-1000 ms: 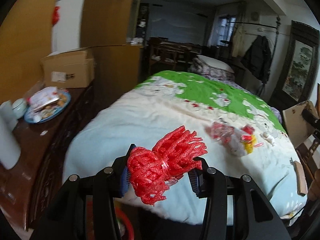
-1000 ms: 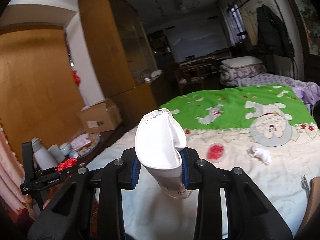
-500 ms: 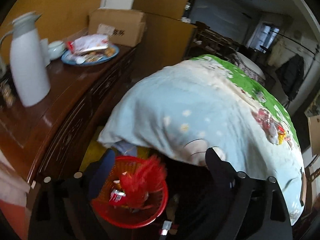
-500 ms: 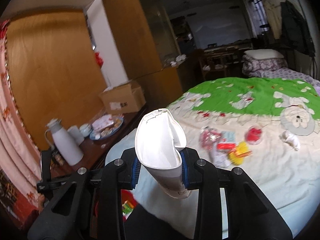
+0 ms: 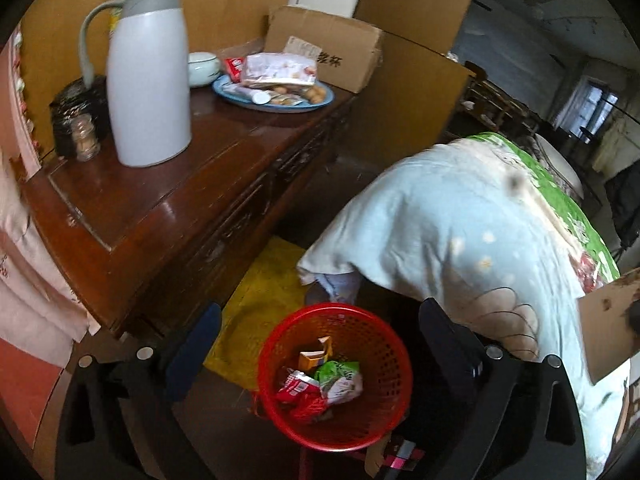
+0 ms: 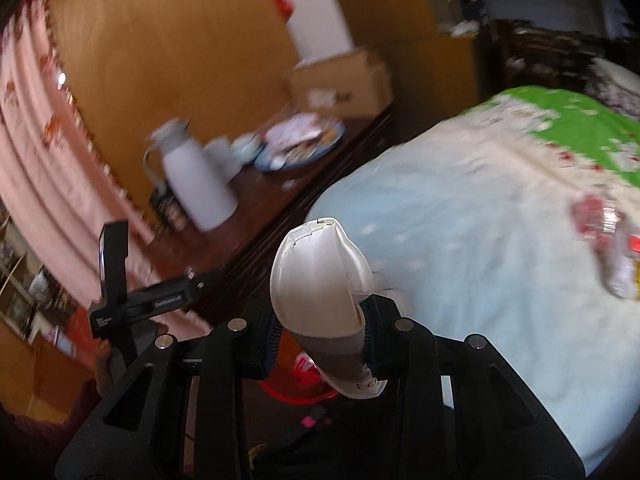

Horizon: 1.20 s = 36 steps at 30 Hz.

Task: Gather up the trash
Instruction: 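Carry netting and paper cup to the red wastebasket and open both tools, then move both tools back over the remaining trash on the bed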

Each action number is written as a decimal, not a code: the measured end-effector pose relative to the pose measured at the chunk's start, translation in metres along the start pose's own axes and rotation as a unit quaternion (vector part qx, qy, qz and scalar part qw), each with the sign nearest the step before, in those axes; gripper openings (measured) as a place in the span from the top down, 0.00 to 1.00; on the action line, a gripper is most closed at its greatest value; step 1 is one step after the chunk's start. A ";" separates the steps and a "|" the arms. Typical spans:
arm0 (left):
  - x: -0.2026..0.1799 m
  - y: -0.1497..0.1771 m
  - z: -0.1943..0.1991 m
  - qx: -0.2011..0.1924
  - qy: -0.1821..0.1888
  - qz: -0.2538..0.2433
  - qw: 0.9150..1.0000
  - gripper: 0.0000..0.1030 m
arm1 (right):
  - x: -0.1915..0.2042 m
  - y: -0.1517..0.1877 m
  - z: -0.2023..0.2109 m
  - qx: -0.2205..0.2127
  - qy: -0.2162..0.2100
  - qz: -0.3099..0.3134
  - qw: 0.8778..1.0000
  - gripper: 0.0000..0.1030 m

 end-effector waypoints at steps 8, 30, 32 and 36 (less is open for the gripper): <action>0.026 0.002 -0.011 0.002 -0.025 0.007 1.000 0.06 | 0.039 -0.014 -0.065 0.070 -0.032 0.024 0.997 0.40; -0.054 0.004 0.036 -0.045 -0.009 -0.075 0.996 0.06 | -0.012 -0.003 0.041 -0.051 0.046 -0.014 0.997 0.19; -0.075 0.008 0.047 -0.057 -0.010 -0.098 0.994 0.06 | -0.022 0.003 0.061 -0.072 0.059 -0.021 0.995 0.17; -0.113 0.016 0.065 -0.078 -0.017 -0.142 0.987 0.06 | -0.045 0.017 0.097 -0.108 0.073 -0.043 0.991 0.15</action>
Point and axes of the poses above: each gripper's, at about its wrist camera, not at the fingertips, and z roughly against the way its jaws point, x to its left, y to its underside, the point moved 9 cm from there along -z, roughly the way its jaws point, and after that the axes turned 15 degrees about x, right-handed, at the moved point
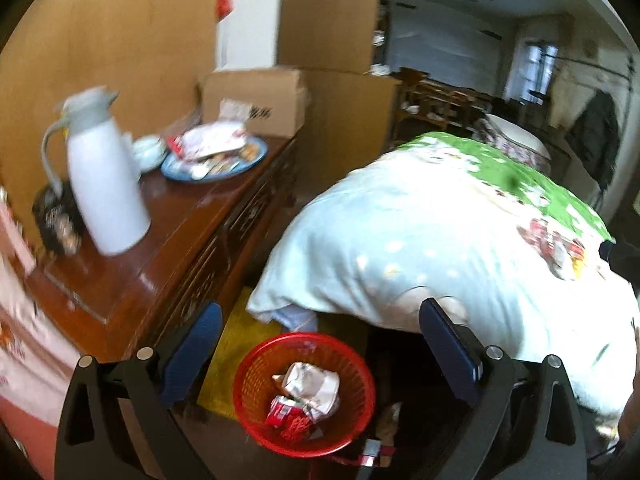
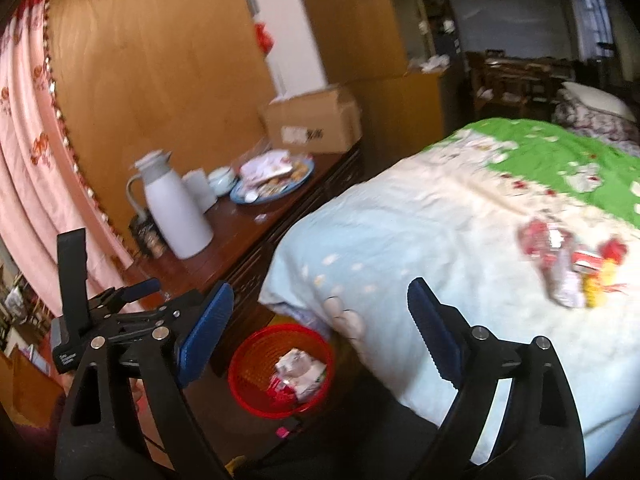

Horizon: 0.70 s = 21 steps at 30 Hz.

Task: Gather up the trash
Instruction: 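Move both tools back over the remaining trash on the bed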

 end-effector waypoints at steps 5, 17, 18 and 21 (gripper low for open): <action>-0.052 -0.007 0.021 -0.027 -0.004 -0.054 0.998 0.06 | -0.043 0.006 0.033 -0.031 0.018 -0.034 0.999 0.14; -0.176 -0.031 -0.023 -0.007 0.016 -0.156 0.988 0.06 | -0.193 0.022 0.057 -0.061 0.123 -0.141 0.980 0.13; -0.184 -0.033 -0.030 -0.003 0.018 -0.164 0.986 0.06 | -0.206 0.025 0.057 -0.058 0.135 -0.149 0.978 0.13; -0.216 -0.038 -0.059 0.018 0.026 -0.188 0.982 0.06 | -0.251 0.036 0.056 -0.048 0.170 -0.179 0.968 0.13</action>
Point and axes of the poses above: each gripper's, at about its wrist camera, not at the fingertips, and z roughly against the way its jaws point, x to its left, y to its underside, the point moved 9 cm from there along -z, roughly the way its jaws point, and after that the axes turned 15 degrees about x, right-handed, at the moved point
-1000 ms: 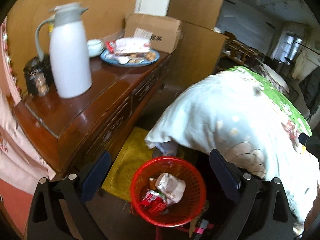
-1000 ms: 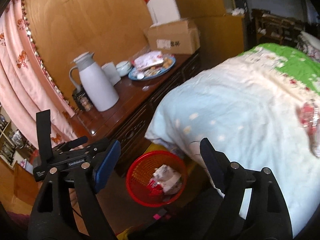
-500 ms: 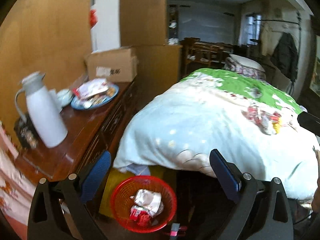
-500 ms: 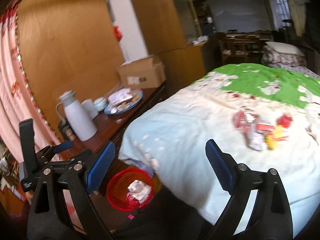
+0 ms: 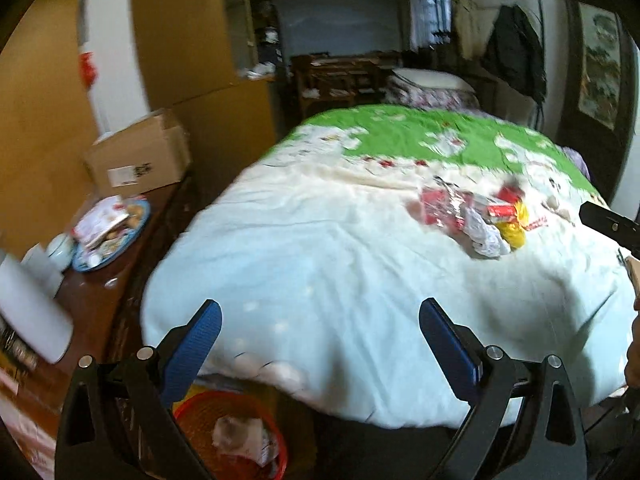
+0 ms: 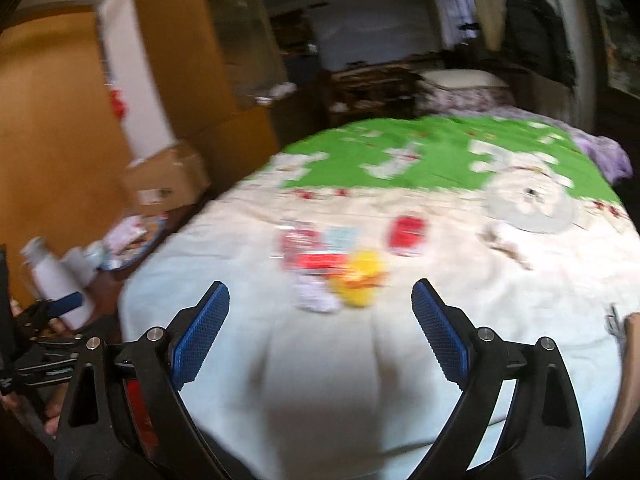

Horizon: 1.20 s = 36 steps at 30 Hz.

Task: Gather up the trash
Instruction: 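Move both tools back over the remaining trash on the bed, then reach the left tool to the crumpled white plastic and close on it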

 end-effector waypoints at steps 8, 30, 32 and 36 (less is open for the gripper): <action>-0.053 -0.035 -0.068 0.051 0.043 -0.037 0.997 0.06 | -0.100 -0.002 -0.033 0.013 0.098 -0.075 0.992 0.13; -0.067 -0.072 -0.132 0.092 0.048 -0.032 0.994 0.06 | -0.144 0.010 -0.063 0.039 0.066 -0.148 0.986 0.13; -0.041 -0.062 -0.129 0.095 0.030 -0.013 0.995 0.06 | -0.145 0.010 -0.063 0.038 0.064 -0.148 0.986 0.13; -0.039 -0.055 -0.121 0.094 0.065 -0.013 0.993 0.06 | -0.143 0.009 -0.061 0.033 0.063 -0.144 0.987 0.13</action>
Point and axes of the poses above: each gripper's, at about its wrist camera, not at the fingertips, and z roughly against the way its jaws point, x to its left, y to its underside, the point moved 9 cm from there along -z, roughly the way its jaws point, and after that the axes turned 15 degrees about x, right-handed, at the moved point
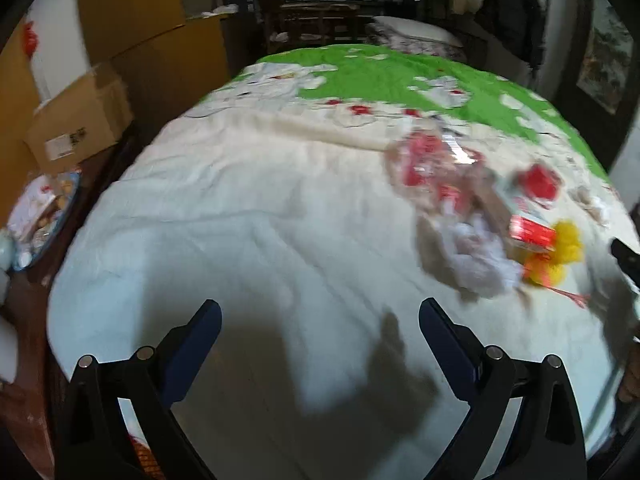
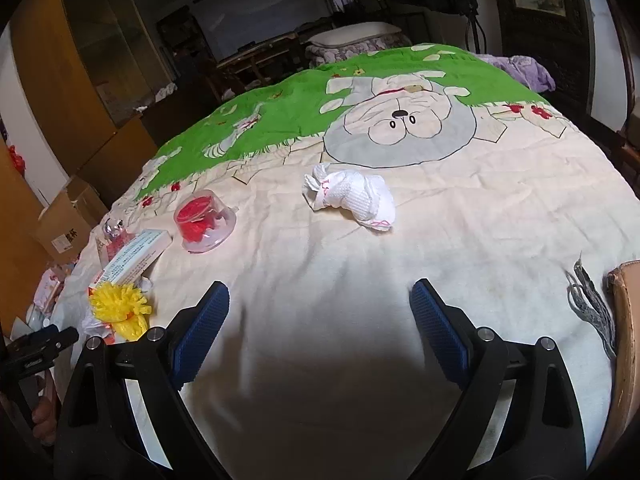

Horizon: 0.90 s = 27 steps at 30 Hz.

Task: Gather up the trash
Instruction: 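Reach the left tool to the crumpled white plastic and close on it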

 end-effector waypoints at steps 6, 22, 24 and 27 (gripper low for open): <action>-0.064 -0.012 -0.003 -0.019 0.047 -0.074 0.996 0.06 | 0.001 0.001 0.000 0.002 0.001 0.002 1.000 0.13; 0.017 -0.004 0.003 -0.016 0.012 0.008 1.000 0.07 | 0.004 0.001 0.001 0.001 -0.020 0.004 1.000 0.13; -0.003 -0.007 0.009 -0.029 0.033 -0.021 0.999 0.06 | 0.007 0.001 0.003 -0.005 -0.020 0.012 1.000 0.13; -0.030 -0.019 0.005 -0.041 0.029 -0.050 0.997 0.06 | 0.012 0.001 0.005 -0.010 -0.014 0.026 1.000 0.13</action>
Point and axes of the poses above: each gripper's, at about its wrist camera, not at the fingertips, and z roughly against the way its jaws point, x to its left, y to its underside, the point moved 9 cm from there along -z, roughly the way its jaws point, and after that the axes turned 15 degrees about x, right-handed, at the moved point
